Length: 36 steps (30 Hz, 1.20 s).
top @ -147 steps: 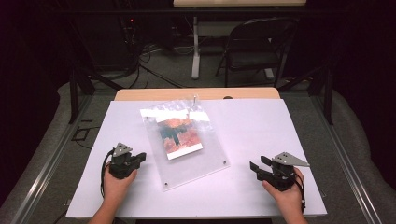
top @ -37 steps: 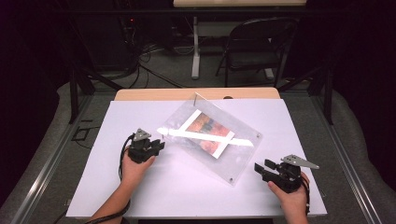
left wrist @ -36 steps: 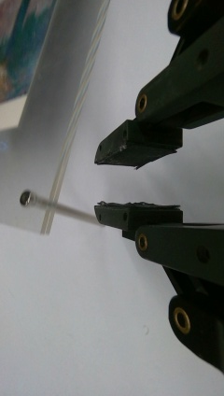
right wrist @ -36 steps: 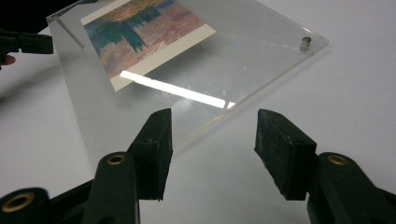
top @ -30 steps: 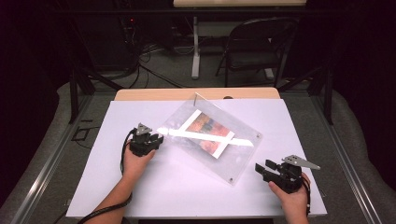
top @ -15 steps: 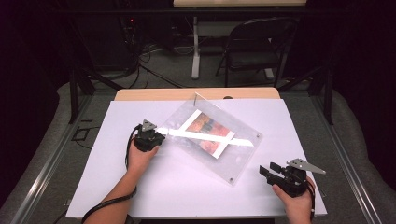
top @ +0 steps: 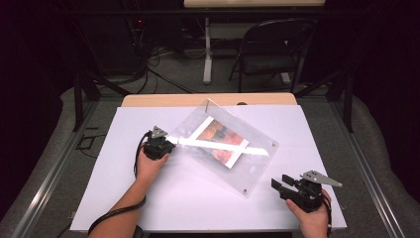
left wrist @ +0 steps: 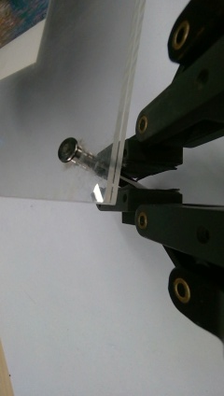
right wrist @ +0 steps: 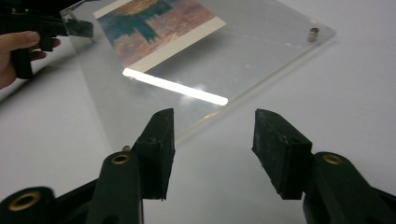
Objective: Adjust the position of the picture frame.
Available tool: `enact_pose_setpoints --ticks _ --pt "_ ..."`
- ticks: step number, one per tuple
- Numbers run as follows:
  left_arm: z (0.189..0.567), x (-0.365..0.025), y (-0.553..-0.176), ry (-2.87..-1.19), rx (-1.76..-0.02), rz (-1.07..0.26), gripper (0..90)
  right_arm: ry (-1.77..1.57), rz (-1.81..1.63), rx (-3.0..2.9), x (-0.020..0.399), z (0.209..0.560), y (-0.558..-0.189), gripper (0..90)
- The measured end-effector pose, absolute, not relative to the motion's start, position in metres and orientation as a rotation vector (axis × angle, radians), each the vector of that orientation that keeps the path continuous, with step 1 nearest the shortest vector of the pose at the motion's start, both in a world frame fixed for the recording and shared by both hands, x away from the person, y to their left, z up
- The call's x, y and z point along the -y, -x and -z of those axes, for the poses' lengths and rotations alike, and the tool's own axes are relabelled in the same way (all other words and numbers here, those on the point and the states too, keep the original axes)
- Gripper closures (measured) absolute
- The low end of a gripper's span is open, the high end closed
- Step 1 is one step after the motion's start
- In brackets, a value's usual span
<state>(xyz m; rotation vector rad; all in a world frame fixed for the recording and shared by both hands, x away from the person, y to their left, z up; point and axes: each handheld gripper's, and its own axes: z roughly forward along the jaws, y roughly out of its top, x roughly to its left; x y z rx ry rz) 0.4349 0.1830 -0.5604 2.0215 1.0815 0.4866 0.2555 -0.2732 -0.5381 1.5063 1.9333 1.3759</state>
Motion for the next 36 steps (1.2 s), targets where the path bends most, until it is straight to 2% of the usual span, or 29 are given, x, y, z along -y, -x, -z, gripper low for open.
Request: enact_pose_setpoints --ticks 3,10,18,21,28,36 --pt "0.558 -0.183 -0.433 -2.023 -1.070 -0.488 83.0 -1.441 -1.408 -2.019 0.259 0.535 -0.259 57.1" --pt "0.548 -0.184 -0.421 -2.005 -1.033 -0.506 83.3 -1.384 -1.449 -2.201 0.226 0.531 -0.264 65.6" --pt "0.537 -0.185 -0.408 -1.983 -1.002 -0.506 83.7 -1.275 -1.322 -2.228 0.216 0.527 -0.256 63.2" --pt "0.534 -0.185 -0.406 -1.973 -0.996 -0.504 83.7 -1.310 -1.314 -2.228 0.219 0.527 -0.252 62.9" --pt "0.530 -0.185 -0.403 -1.962 -0.987 -0.500 83.7 -1.388 -1.250 -2.260 0.226 0.534 -0.244 55.7" --pt "0.528 -0.185 -0.399 -1.963 -0.976 -0.504 83.9 -1.513 -1.302 -2.257 0.227 0.540 -0.252 56.3"
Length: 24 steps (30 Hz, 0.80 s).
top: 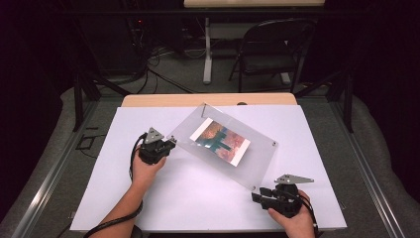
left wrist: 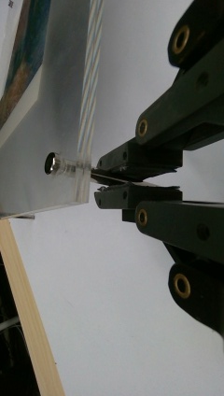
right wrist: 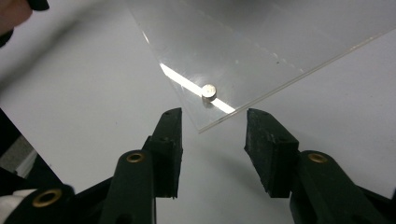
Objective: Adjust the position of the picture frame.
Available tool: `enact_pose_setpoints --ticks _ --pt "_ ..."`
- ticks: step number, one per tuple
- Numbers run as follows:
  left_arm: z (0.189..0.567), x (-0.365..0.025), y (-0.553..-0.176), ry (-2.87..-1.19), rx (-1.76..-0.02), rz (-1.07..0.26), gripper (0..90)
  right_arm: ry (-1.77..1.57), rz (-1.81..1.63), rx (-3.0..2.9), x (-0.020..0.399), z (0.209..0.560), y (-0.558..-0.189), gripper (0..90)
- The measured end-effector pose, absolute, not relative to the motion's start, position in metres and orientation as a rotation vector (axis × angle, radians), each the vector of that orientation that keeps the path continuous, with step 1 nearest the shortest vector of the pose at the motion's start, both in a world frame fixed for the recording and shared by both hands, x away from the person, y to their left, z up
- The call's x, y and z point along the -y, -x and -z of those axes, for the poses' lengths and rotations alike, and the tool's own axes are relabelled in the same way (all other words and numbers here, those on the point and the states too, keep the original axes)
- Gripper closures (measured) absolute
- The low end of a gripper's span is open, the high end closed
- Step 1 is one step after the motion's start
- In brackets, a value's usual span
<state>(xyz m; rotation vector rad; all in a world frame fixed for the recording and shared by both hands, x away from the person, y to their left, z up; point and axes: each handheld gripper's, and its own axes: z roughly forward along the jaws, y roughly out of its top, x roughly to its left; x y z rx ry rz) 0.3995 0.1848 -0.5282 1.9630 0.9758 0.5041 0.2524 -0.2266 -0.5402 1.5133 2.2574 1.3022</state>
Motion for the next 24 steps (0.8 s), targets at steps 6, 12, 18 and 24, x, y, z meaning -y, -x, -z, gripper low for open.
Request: enact_pose_setpoints --ticks 6,12,18,24 --pt "0.527 -0.185 -0.398 -1.957 -0.977 -0.500 83.9 -1.555 -1.358 -2.227 0.232 0.539 -0.253 59.6" --pt "0.525 -0.185 -0.395 -1.956 -0.976 -0.495 83.6 -1.542 -1.316 -2.247 0.230 0.540 -0.253 59.5" --pt "0.520 -0.185 -0.391 -1.948 -0.970 -0.503 83.0 -1.525 -1.264 -2.253 0.228 0.542 -0.252 59.4" --pt "0.516 -0.185 -0.385 -1.953 -0.952 -0.512 82.7 -1.461 -1.255 -2.209 0.224 0.539 -0.252 62.6"
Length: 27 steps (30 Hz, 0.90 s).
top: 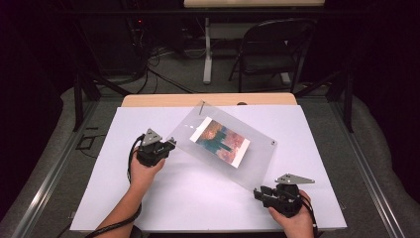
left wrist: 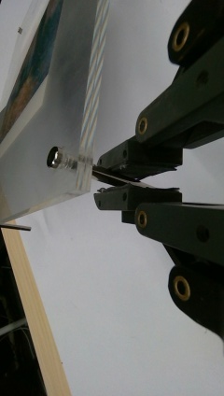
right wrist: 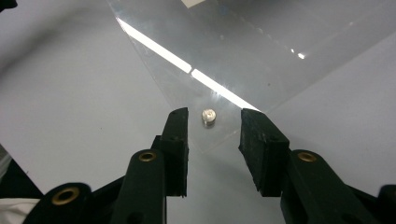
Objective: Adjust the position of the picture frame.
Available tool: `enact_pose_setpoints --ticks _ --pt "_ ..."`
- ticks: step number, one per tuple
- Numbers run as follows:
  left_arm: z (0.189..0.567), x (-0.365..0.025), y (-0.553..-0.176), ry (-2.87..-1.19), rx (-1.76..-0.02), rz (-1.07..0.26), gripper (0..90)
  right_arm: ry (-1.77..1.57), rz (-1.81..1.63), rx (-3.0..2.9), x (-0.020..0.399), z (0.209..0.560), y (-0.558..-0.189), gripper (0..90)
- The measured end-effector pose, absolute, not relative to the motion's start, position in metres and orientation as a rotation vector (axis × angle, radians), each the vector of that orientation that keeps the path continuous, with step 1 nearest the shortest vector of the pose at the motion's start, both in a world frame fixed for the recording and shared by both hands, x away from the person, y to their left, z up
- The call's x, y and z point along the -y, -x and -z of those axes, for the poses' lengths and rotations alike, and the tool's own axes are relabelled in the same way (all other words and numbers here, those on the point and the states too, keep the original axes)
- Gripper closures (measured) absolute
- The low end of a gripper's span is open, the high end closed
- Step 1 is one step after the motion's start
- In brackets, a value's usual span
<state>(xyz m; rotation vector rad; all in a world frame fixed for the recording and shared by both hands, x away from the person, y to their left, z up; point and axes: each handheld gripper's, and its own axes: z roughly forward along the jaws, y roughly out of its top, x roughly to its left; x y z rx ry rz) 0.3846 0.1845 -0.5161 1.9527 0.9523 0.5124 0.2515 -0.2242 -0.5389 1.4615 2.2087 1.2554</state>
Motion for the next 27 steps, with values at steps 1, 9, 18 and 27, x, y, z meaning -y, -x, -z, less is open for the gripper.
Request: enact_pose_setpoints --ticks 1,9,18,27 --pt "0.515 -0.184 -0.384 -1.952 -0.950 -0.518 82.7 -1.440 -1.240 -2.211 0.223 0.538 -0.252 63.0" --pt "0.515 -0.184 -0.381 -1.959 -0.958 -0.513 82.7 -1.360 -1.179 -2.198 0.215 0.539 -0.251 52.3" --pt "0.515 -0.188 -0.378 -1.951 -0.977 -0.502 82.7 -1.288 -1.117 -2.207 0.207 0.538 -0.251 44.2" --pt "0.512 -0.194 -0.370 -1.946 -0.976 -0.499 82.5 -1.242 -1.123 -2.207 0.205 0.537 -0.255 46.6"
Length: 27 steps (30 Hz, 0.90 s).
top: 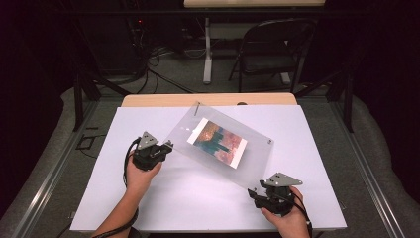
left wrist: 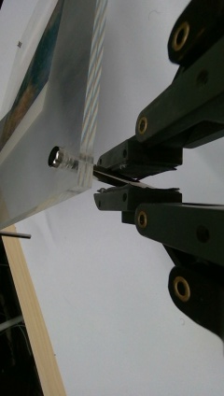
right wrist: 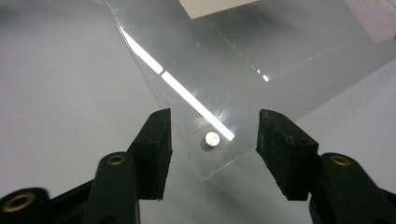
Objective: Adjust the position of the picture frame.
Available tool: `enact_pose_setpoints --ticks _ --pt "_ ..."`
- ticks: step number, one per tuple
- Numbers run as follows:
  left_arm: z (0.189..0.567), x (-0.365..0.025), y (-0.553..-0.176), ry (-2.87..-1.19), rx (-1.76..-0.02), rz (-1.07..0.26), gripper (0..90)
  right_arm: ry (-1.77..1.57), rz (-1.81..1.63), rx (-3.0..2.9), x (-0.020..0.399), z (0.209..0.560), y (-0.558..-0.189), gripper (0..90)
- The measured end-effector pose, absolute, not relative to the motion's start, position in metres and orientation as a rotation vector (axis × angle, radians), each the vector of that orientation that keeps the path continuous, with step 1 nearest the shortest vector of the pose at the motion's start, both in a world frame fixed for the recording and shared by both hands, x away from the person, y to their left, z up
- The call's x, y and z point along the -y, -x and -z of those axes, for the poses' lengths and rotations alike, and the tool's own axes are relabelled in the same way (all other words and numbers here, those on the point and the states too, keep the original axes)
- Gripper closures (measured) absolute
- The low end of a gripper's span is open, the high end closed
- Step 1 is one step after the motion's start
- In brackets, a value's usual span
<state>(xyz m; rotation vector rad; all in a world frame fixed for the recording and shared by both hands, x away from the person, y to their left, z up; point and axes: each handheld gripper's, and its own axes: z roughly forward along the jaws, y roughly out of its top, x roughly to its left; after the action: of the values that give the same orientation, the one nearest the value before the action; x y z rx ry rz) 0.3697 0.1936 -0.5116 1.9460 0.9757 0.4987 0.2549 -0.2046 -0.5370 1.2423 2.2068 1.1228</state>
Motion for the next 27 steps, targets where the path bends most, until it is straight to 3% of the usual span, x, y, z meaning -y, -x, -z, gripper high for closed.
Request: enact_pose_setpoints --ticks 6,16,27 --pt "0.511 -0.194 -0.363 -1.955 -0.970 -0.503 82.5 -1.226 -1.130 -2.227 0.201 0.537 -0.261 48.8" --pt "0.510 -0.199 -0.357 -1.948 -0.988 -0.503 83.0 -1.108 -1.135 -2.212 0.190 0.535 -0.265 37.6" --pt "0.509 -0.206 -0.348 -1.940 -1.009 -0.523 82.7 -1.068 -1.124 -2.282 0.182 0.538 -0.273 36.5"
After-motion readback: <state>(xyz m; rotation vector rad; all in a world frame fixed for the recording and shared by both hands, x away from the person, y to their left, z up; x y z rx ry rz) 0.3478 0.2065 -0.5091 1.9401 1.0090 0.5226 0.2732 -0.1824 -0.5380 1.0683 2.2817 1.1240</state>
